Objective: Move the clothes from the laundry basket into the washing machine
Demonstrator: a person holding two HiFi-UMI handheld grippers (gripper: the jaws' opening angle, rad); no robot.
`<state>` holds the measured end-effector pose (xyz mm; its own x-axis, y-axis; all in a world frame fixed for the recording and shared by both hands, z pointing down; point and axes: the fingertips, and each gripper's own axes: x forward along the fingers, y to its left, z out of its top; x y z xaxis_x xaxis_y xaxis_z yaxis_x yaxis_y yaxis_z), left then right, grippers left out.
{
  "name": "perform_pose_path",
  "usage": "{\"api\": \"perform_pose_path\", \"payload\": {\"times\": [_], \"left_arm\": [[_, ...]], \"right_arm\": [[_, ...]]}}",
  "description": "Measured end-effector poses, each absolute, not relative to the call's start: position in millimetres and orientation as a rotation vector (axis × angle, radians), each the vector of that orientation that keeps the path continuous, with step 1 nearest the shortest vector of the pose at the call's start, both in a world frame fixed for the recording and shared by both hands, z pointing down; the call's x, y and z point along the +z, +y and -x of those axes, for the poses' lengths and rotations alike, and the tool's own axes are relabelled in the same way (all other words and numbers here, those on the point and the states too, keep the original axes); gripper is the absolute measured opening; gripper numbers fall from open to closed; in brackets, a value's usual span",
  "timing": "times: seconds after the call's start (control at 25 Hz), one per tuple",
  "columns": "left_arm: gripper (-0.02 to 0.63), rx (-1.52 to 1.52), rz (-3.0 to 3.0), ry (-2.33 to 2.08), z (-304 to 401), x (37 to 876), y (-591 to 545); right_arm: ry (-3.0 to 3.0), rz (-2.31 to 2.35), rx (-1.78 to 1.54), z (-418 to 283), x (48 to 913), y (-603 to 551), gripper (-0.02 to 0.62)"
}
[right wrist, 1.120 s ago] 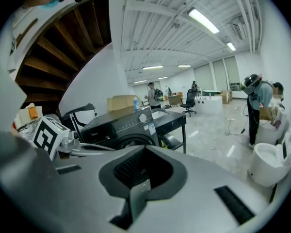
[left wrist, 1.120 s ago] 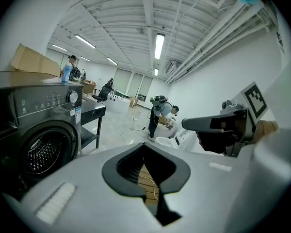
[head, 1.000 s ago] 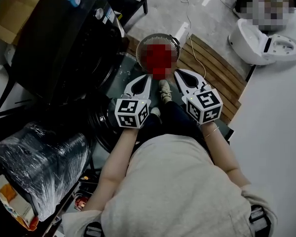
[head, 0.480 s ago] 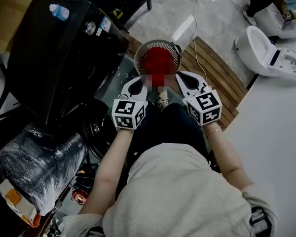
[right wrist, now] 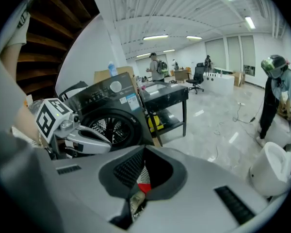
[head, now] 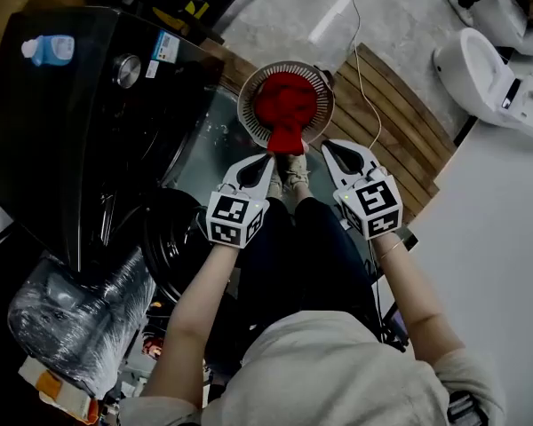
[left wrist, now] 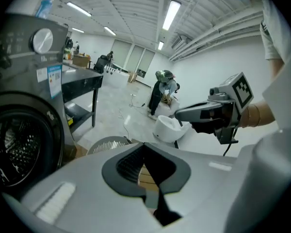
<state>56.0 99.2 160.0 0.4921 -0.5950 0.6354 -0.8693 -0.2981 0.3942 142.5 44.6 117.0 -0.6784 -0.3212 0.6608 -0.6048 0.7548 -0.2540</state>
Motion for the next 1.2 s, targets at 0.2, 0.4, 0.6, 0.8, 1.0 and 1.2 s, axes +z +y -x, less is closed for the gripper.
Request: {"api": "perform_pose_path", "payload": {"times": [0.2,0.4,0.6,0.8,1.0,1.2], "left_arm": [[0.012,0.508,-1.957,-1.108,-59,254,91],[0.012,0.561,-1.903,-1.123,-53,355,76],[0.014,0.575,-1.863,-1.202,-46,433,55],[0.086,0.612,-1.817,-1.196,-57,509,38],[0.206,0.682,-1.799,-1.147,-73,575,12],[0.225,0.788,-1.814,-1.106,-76,627,-5]], "right_arm": [[-2.270,-0.738,0.701,-144,201,47,0.009],[-2.209,-0.753,0.746,-149,293,59,0.009],[-2.178,-0.851,0.817,-149,373,48,0.009],[-2.152,-0.970,0.893,-147,422,31,0.009],[-2.151,-1.013,0.937,-150,444,29,0.009],[-2.154,-1.018,0.913,-157,460,27,0.009]]}}
